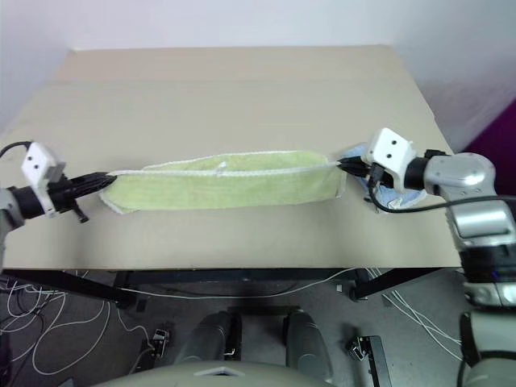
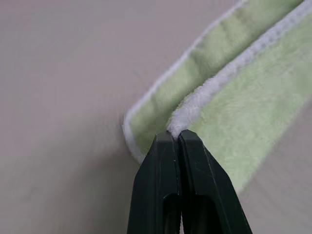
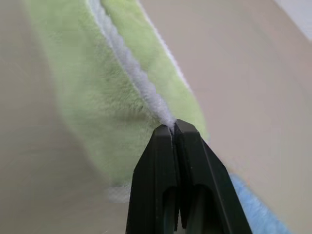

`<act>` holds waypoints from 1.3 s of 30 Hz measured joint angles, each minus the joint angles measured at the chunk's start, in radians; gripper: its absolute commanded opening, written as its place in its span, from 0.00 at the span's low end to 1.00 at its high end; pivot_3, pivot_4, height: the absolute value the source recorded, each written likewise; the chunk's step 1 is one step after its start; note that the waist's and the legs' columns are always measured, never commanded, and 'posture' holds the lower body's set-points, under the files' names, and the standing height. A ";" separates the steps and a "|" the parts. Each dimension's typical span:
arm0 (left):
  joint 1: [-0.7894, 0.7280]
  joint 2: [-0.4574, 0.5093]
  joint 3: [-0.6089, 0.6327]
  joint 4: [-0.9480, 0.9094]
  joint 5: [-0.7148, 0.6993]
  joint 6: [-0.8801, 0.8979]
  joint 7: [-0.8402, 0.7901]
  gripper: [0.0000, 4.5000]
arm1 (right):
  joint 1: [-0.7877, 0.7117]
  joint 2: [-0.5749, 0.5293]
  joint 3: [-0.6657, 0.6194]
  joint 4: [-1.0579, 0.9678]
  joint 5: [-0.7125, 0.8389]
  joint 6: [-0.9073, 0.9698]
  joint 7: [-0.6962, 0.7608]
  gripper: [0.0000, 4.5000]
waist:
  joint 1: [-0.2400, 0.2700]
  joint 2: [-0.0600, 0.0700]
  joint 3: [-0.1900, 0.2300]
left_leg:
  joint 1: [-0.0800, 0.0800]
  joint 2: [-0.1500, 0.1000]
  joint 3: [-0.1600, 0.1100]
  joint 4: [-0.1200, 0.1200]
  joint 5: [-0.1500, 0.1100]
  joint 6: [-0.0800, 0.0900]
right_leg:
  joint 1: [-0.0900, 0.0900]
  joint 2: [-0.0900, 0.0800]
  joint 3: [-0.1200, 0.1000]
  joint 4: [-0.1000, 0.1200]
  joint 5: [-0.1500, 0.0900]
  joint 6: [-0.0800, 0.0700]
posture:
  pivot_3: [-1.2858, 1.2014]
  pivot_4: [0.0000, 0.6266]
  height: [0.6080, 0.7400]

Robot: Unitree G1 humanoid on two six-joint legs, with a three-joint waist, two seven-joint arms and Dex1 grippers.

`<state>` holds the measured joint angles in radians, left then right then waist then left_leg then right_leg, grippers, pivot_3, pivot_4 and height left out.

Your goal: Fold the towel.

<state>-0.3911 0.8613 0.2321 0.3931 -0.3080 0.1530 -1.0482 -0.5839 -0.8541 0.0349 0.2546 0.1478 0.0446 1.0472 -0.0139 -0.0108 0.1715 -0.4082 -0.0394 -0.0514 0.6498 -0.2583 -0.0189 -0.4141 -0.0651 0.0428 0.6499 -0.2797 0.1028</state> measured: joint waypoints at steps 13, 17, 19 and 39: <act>-0.266 -0.110 -0.144 0.477 0.235 -0.280 0.209 0.00 | -0.291 0.174 0.130 0.627 -0.259 -0.364 -0.176 0.01 | -0.004 0.000 0.000 | -0.001 0.000 0.002 0.000 0.000 0.000 | -0.003 0.001 0.001 0.002 0.000 0.000 | 0.52 0.24 1.00; -0.295 -0.124 -0.160 0.557 0.265 -0.331 0.254 0.05 | -0.320 0.204 0.136 0.712 -0.286 -0.421 -0.222 0.05 | -0.006 0.000 0.000 | -0.001 0.000 0.002 0.000 0.000 0.000 | -0.003 0.001 0.001 0.003 0.000 0.000 | 0.52 0.24 1.00; -0.304 -0.136 -0.160 0.588 0.268 -0.340 0.269 0.15 | -0.322 0.208 0.135 0.739 -0.289 -0.433 -0.240 0.15 | -0.007 0.000 0.000 | -0.001 0.000 0.002 0.000 0.001 -0.001 | -0.003 0.001 0.001 0.004 0.000 0.000 | 0.52 0.24 1.00; -0.237 -0.105 0.008 0.486 0.143 -0.266 0.338 0.99 | 0.047 0.219 -0.104 0.018 -0.023 -0.082 -0.348 0.99 | -0.003 -0.001 -0.001 | -0.004 0.000 0.000 0.001 0.000 0.000 | -0.006 0.001 0.002 0.009 0.000 0.000 | 0.52 0.24 1.00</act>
<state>-0.6281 0.7561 0.2401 0.8794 -0.1650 -0.1135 -0.7099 -0.5368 -0.6355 -0.0694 0.2725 0.1250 -0.0379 0.6988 -0.0171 -0.0116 0.1707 -0.4118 -0.0392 -0.0510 0.6511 -0.2578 -0.0192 -0.4199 -0.0645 0.0444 0.6589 -0.2797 0.1029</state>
